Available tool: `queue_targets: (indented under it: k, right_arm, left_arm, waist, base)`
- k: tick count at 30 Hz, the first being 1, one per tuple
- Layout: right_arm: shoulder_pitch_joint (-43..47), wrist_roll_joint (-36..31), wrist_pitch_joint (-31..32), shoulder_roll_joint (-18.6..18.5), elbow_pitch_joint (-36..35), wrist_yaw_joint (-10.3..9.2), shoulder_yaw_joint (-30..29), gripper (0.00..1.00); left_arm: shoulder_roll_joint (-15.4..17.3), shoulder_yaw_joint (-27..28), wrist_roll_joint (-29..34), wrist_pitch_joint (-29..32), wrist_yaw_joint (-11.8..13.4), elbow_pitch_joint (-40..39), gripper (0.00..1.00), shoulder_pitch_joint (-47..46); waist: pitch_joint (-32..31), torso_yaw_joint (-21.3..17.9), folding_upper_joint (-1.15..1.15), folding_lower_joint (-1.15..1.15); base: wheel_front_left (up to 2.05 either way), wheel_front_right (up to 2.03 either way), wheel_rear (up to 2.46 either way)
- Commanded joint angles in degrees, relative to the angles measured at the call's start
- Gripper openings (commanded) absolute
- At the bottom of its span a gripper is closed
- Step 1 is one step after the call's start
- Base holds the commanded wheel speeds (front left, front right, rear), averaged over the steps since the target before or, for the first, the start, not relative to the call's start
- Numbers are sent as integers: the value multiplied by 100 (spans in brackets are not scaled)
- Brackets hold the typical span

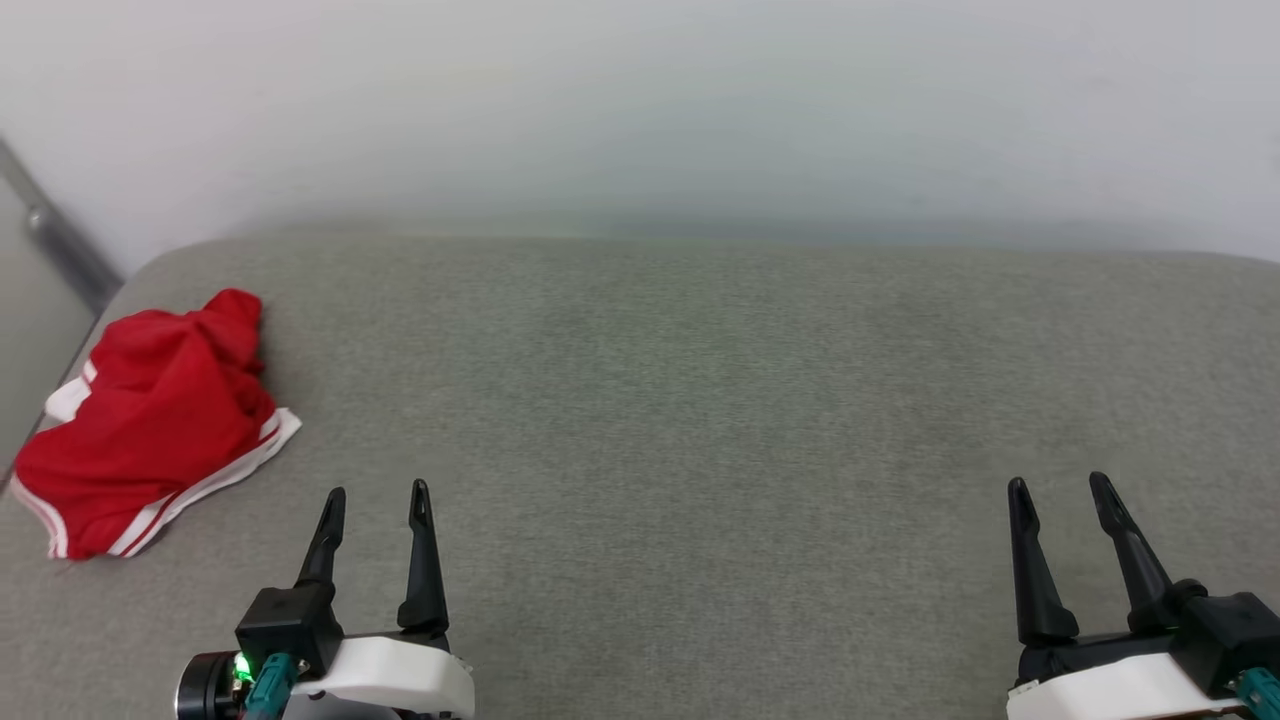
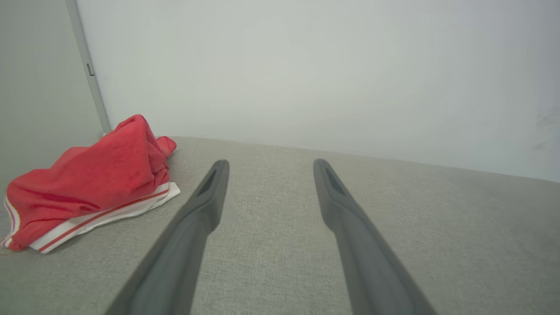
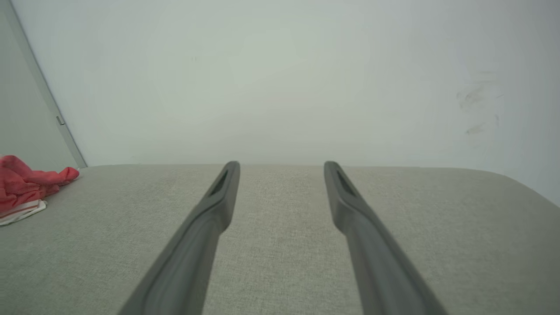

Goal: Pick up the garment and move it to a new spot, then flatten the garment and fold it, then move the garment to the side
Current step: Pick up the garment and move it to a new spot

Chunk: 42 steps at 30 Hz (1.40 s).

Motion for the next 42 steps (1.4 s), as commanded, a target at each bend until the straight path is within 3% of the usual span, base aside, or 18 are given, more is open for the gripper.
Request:
queue_targets:
  k: [1,27,34,42]
  right_arm:
    - [58,-32,-13,9,-25,-2,-9,100]
    - [65,-252,-13,9,-137,-2,103,100]
    - [46,-313,-13,9,-149,-2,140,100]
    - [-23,-403,-13,9,-185,-2,174,100]
  left_arm:
    - [8,-4,-7,-16,19,-7,100,-41]
    - [5,269,-104,-15,93,-35,100,16]
    - [5,382,-187,-16,117,-49,100,68]
    - [6,617,-311,-16,65,-89,100,-161]
  waist:
    - [14,116,0,0]
    - [126,2147,0,0]
    - [166,2353,0,0]
    - [318,2279,0,0]
  base:
    - [0,0,0]
    - [0,0,0]
    - [0,0,0]
    - [0,0,0]
